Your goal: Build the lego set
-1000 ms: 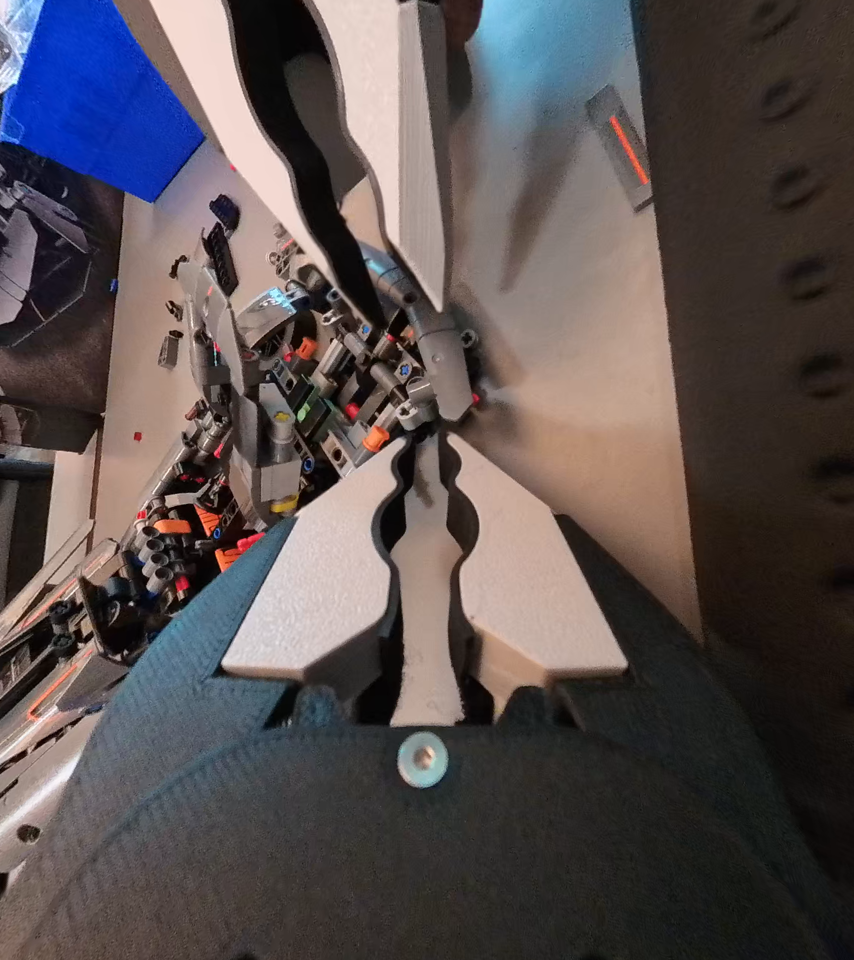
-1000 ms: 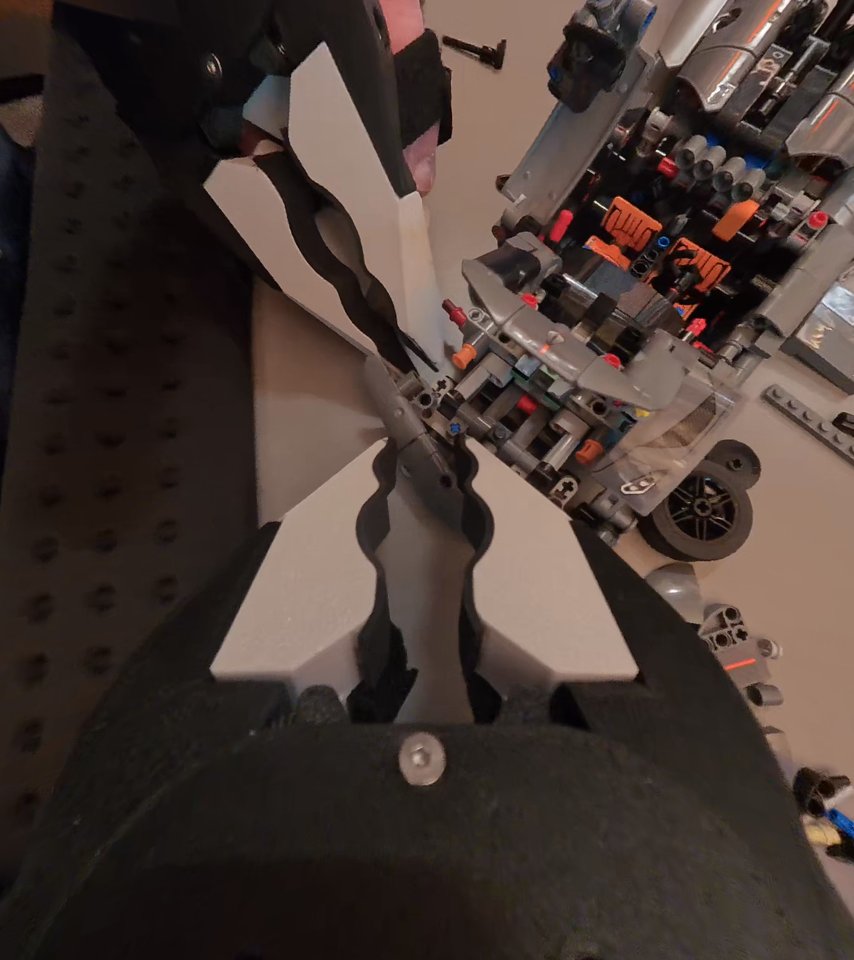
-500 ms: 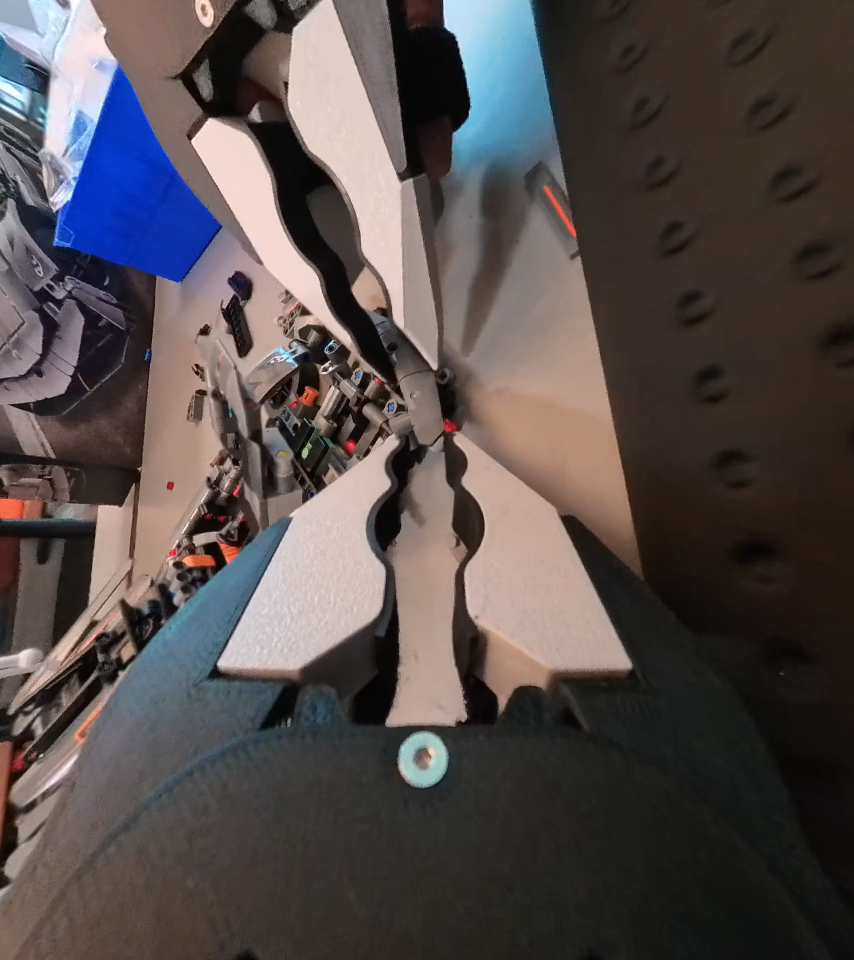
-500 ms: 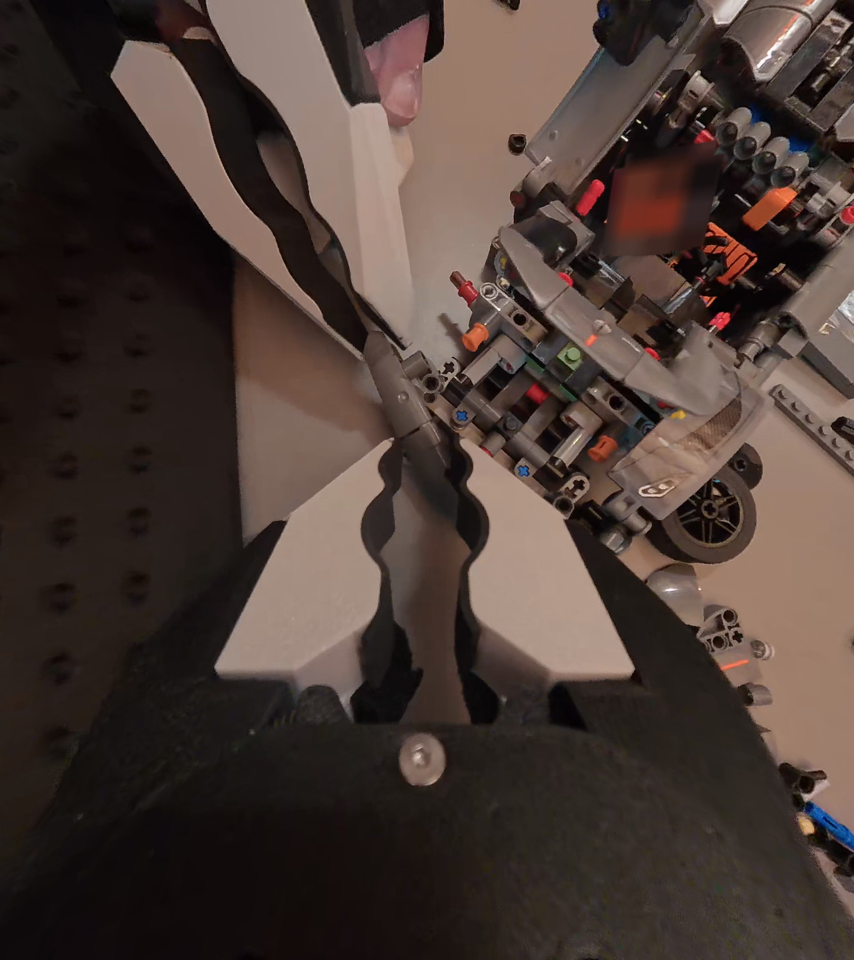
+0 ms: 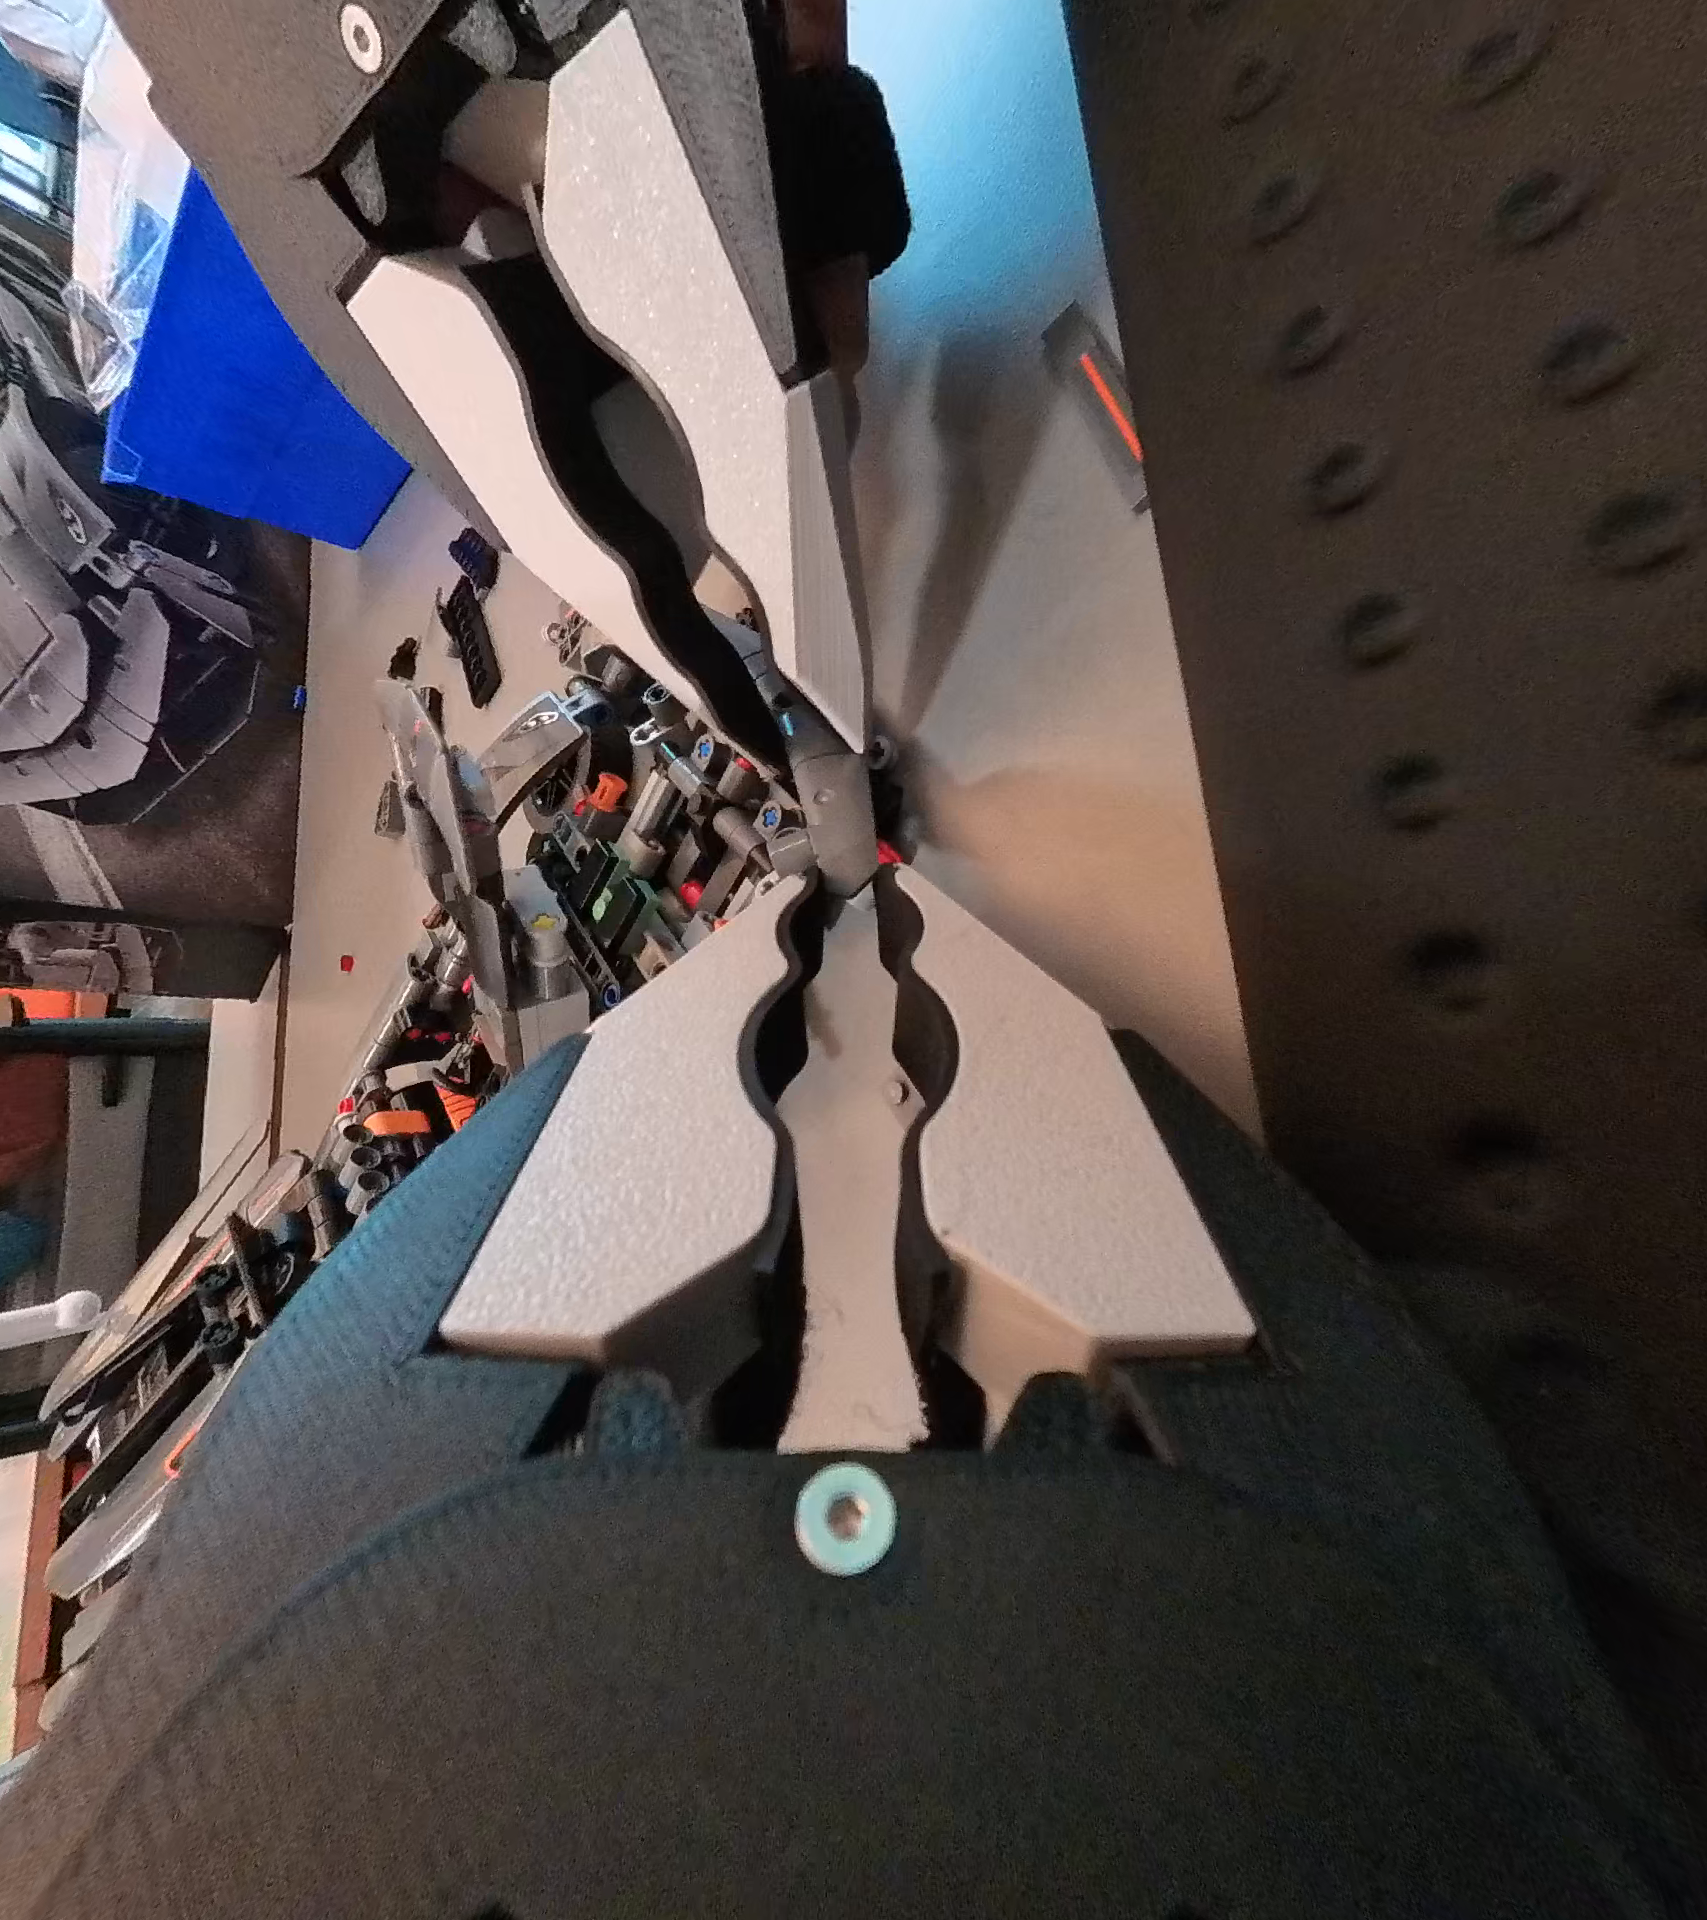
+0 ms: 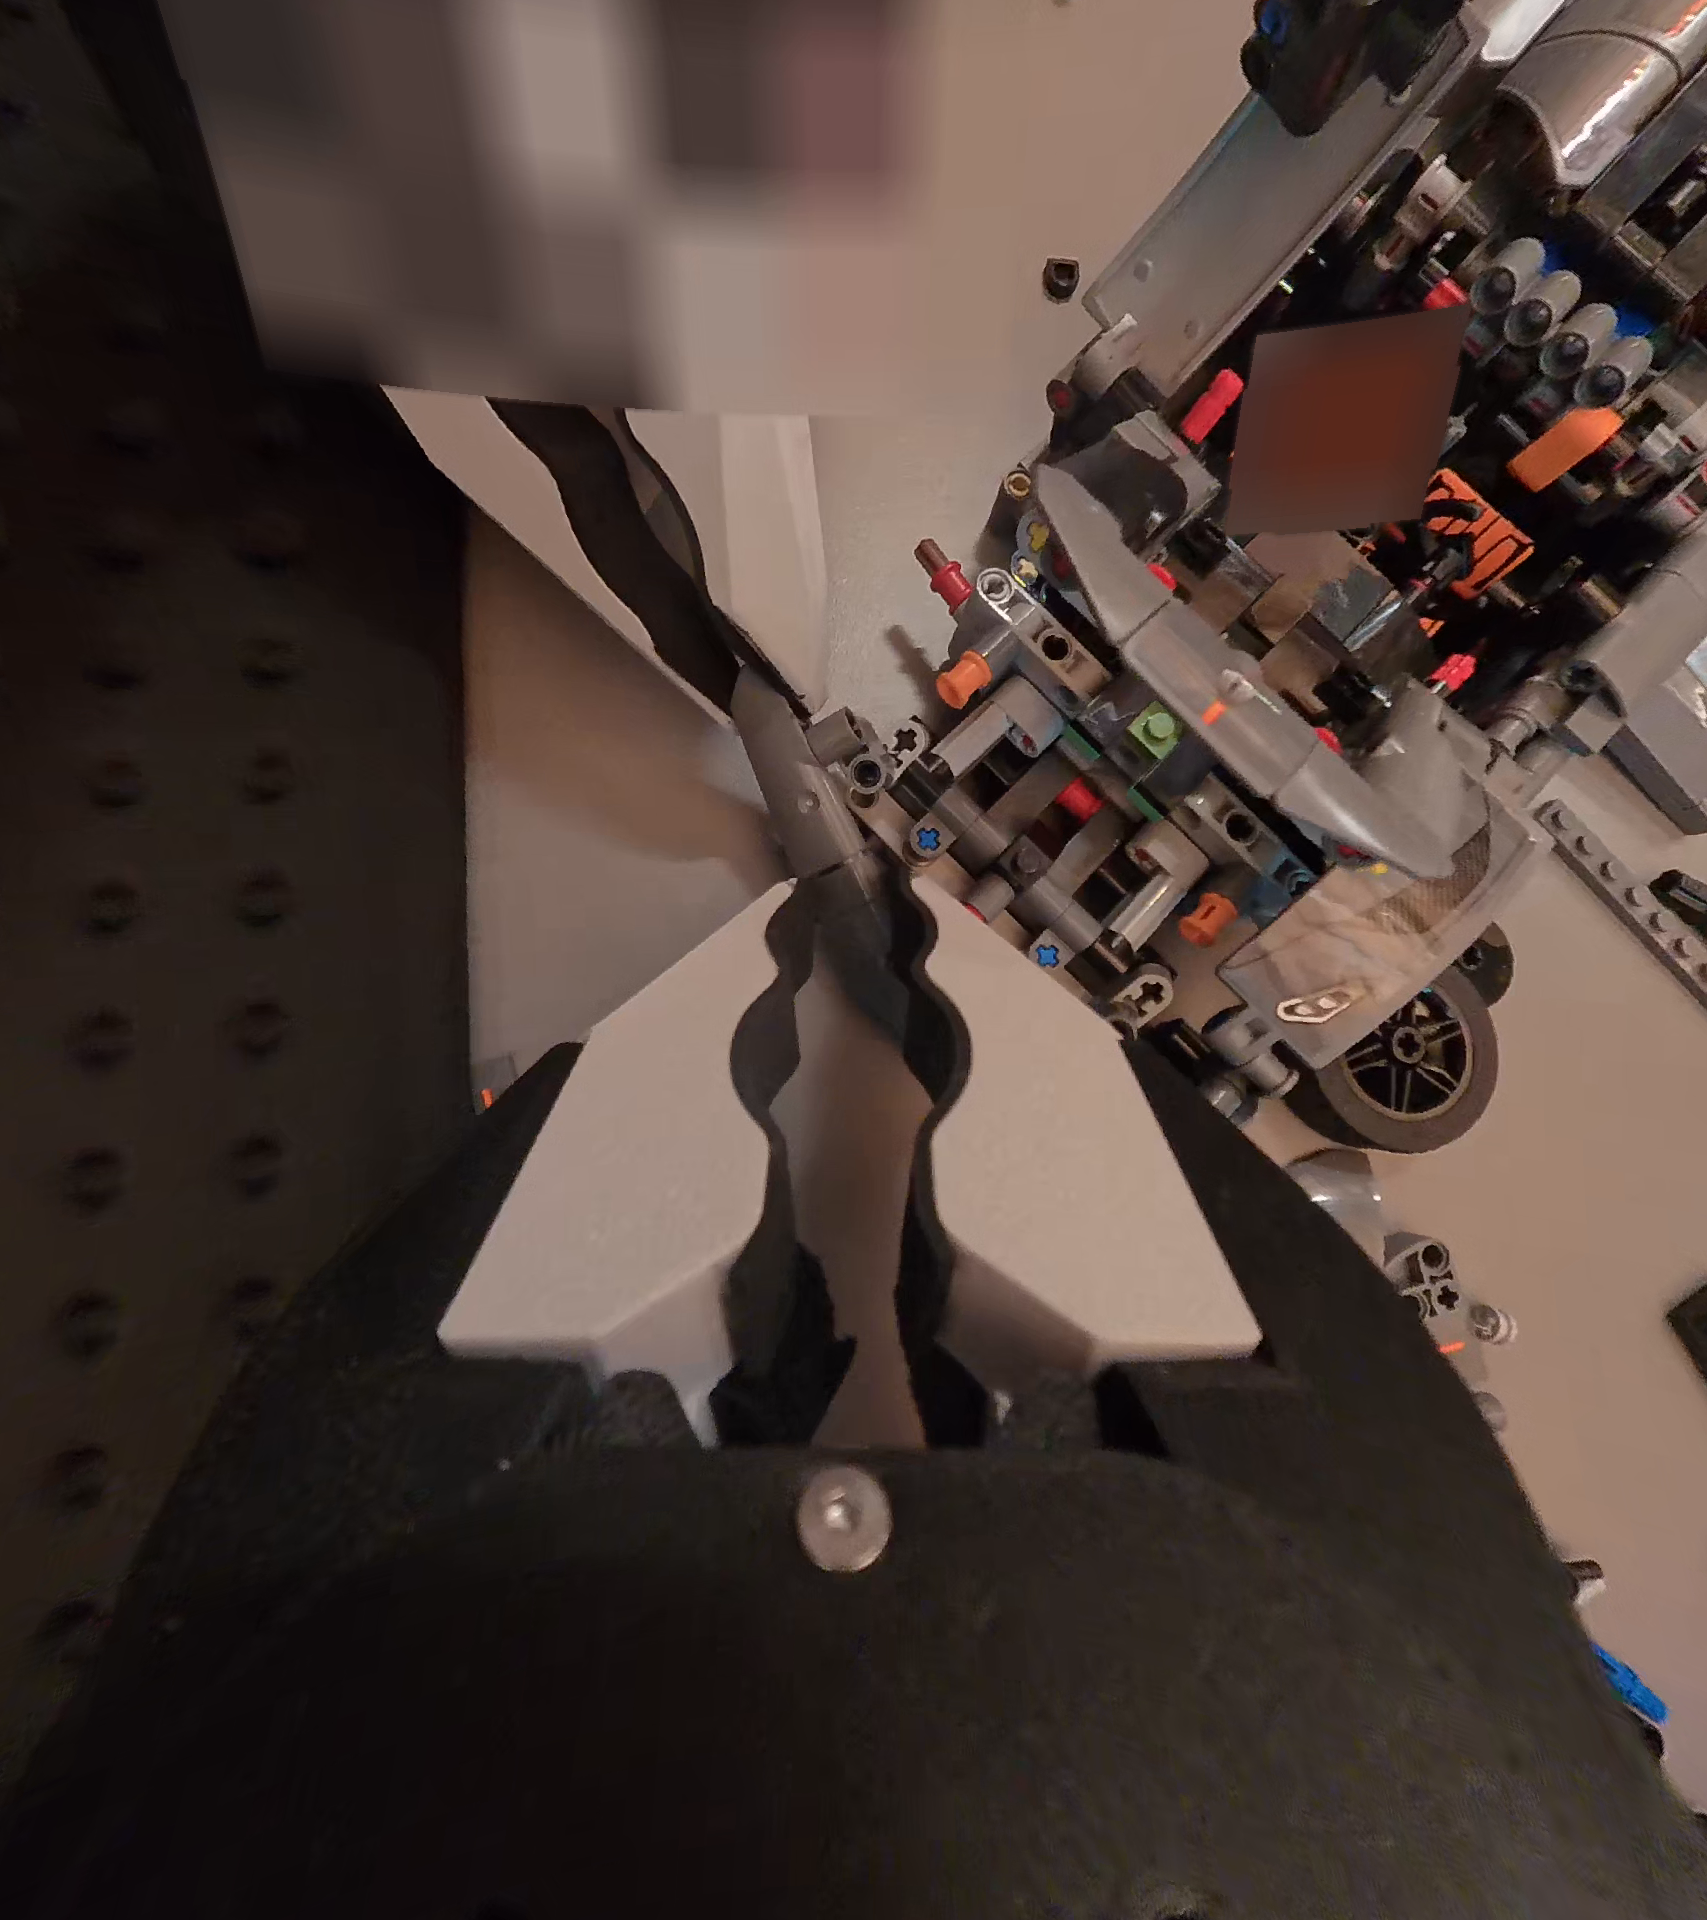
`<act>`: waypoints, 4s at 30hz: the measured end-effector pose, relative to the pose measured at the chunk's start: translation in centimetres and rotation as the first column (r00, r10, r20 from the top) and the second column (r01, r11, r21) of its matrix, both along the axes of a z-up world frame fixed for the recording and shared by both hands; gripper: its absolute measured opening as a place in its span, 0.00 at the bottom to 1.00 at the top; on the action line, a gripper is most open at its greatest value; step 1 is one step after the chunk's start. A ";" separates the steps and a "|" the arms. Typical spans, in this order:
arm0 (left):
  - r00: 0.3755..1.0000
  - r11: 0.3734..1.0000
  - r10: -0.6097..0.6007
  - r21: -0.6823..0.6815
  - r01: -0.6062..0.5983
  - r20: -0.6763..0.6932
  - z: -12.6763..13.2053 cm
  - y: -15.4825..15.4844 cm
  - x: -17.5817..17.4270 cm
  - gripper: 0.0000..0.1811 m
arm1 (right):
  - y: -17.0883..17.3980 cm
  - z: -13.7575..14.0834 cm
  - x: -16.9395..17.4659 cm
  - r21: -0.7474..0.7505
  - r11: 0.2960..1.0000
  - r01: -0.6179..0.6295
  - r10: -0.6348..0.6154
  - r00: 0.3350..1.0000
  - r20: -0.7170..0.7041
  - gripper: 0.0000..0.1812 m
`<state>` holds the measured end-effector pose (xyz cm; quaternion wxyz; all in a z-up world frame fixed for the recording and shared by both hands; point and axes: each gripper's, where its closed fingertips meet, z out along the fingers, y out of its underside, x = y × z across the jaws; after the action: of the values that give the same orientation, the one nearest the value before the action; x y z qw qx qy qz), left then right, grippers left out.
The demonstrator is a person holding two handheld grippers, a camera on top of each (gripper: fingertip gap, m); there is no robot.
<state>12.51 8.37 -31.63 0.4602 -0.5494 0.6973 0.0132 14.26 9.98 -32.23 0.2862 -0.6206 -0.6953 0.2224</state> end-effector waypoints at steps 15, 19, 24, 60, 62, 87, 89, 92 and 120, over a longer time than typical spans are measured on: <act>0.998 0.995 0.031 -0.100 -0.026 0.049 0.1 0.2 0.0 0.04 | 0.2 -0.1 0.0 0.120 0.993 -0.011 0.007 1.000 0.031 0.09; 0.998 0.994 0.035 -0.110 -0.029 0.053 0.0 0.2 0.1 0.04 | 0.2 -0.2 0.0 0.136 0.990 -0.019 0.013 0.999 0.049 0.08; 0.998 0.992 0.044 -0.122 -0.038 0.052 0.0 0.3 0.1 0.04 | 0.2 -0.2 -0.1 0.127 0.992 -0.014 0.008 0.999 0.047 0.07; 0.997 0.992 0.060 -0.114 -0.054 0.052 0.1 0.6 -0.1 0.04 | 0.9 1.5 1.7 0.070 0.994 0.082 -0.078 0.995 -0.056 0.15; 0.996 0.989 0.062 -0.136 -0.053 0.062 0.1 0.6 -0.1 0.04 | 0.7 1.4 1.3 0.114 0.992 0.059 -0.054 0.998 -0.044 0.15; 0.992 0.978 0.094 -0.194 -0.076 0.082 0.1 0.9 -0.2 0.04 | 0.8 0.1 0.5 0.202 0.979 0.004 -0.014 0.999 0.049 0.07; 0.993 0.980 0.092 -0.185 -0.077 0.077 0.1 0.9 -0.2 0.04 | 0.8 0.0 0.5 0.201 0.980 0.002 -0.012 0.999 0.051 0.07; 0.993 0.980 0.092 -0.181 -0.077 0.074 0.1 0.9 -0.1 0.04 | 0.8 -0.1 0.4 0.202 0.979 0.003 -0.016 0.998 0.063 0.07; 0.991 0.980 0.095 -0.184 -0.077 0.092 0.3 1.1 -0.2 0.04 | 5.5 2.2 3.0 -0.144 0.927 0.345 -0.364 0.922 -0.133 0.09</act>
<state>12.26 9.45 -31.35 0.4423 -0.6184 0.6469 -0.0576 17.25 15.51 -30.03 0.3387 -0.7326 -0.5320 0.2559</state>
